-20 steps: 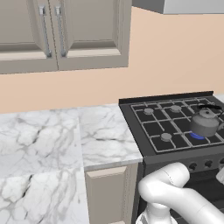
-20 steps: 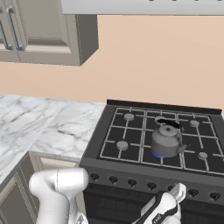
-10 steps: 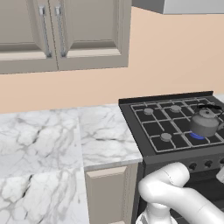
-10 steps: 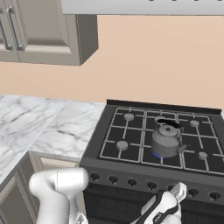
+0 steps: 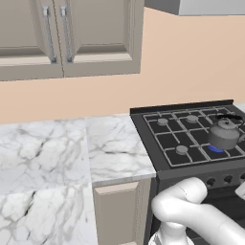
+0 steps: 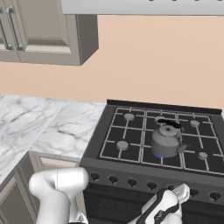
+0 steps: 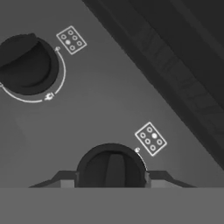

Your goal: The kettle is done boiling. Turn off the stove, then wait for 300 timesteps before moving the kettle to the dining table.

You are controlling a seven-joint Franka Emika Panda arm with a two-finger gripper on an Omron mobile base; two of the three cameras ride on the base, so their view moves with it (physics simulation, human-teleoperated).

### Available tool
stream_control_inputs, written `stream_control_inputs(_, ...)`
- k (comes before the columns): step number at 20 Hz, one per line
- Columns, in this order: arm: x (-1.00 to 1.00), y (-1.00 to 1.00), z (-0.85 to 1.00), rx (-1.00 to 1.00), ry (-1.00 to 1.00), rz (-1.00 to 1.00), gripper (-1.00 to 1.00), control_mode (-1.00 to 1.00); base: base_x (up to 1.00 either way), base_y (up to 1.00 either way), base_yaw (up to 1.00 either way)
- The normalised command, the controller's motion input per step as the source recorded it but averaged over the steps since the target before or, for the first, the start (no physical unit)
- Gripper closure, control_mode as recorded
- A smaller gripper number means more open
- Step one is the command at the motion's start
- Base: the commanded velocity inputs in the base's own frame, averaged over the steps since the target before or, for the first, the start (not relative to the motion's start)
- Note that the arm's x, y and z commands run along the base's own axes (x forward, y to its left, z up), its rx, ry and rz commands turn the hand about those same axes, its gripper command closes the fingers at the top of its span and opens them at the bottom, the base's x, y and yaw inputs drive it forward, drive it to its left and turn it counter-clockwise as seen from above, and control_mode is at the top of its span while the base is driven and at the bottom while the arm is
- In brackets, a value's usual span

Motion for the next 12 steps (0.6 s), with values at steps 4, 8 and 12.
stream_control_inputs(4,-0.09,-0.22,0.0,0.33,-0.01,-0.02,1.0,-1.0,0.0,0.0,0.0)
stream_control_inputs(8,-0.12,-0.2,0.0,0.33,-0.02,0.0,1.0,-1.0,0.0,0.0,0.0)
stream_control_inputs(12,-0.15,-0.19,0.0,0.34,-0.03,0.0,1.0,-1.0,0.0,0.0,0.0)
